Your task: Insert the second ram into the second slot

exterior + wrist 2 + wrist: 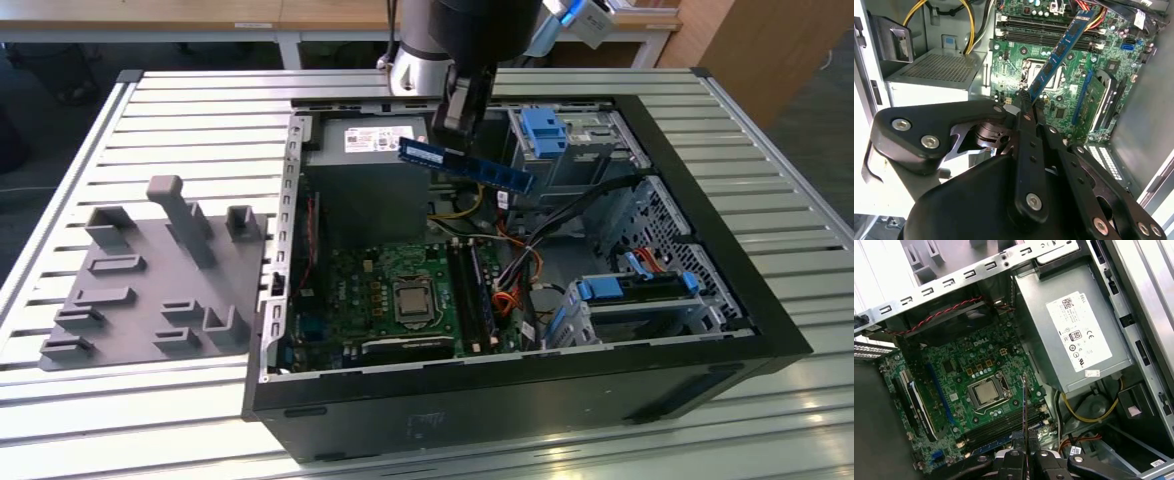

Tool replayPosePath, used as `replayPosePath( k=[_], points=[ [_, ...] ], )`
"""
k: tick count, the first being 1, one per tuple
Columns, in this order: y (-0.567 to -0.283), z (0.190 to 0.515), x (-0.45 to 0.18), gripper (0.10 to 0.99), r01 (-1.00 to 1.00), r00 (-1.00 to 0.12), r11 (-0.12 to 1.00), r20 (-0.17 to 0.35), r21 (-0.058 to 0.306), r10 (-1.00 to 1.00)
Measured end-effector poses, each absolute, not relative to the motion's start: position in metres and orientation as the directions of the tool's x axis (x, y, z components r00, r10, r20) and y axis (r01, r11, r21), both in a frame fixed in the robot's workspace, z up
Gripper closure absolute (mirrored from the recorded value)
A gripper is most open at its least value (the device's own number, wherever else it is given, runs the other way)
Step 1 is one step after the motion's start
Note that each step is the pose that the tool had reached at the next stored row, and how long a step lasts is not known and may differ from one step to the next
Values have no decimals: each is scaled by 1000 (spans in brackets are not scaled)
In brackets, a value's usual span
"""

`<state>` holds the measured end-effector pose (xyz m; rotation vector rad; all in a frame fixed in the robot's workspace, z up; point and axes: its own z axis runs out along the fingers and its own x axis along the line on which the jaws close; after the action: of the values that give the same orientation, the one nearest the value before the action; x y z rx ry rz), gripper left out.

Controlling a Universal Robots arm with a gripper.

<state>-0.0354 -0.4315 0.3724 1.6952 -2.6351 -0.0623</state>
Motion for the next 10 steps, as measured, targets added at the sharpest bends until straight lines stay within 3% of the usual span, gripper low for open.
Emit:
replayPosePath(
  k=[10],
  points=[
    [-432,372,-35,949,-892,-452,451,-15,38,-892]
  ],
)
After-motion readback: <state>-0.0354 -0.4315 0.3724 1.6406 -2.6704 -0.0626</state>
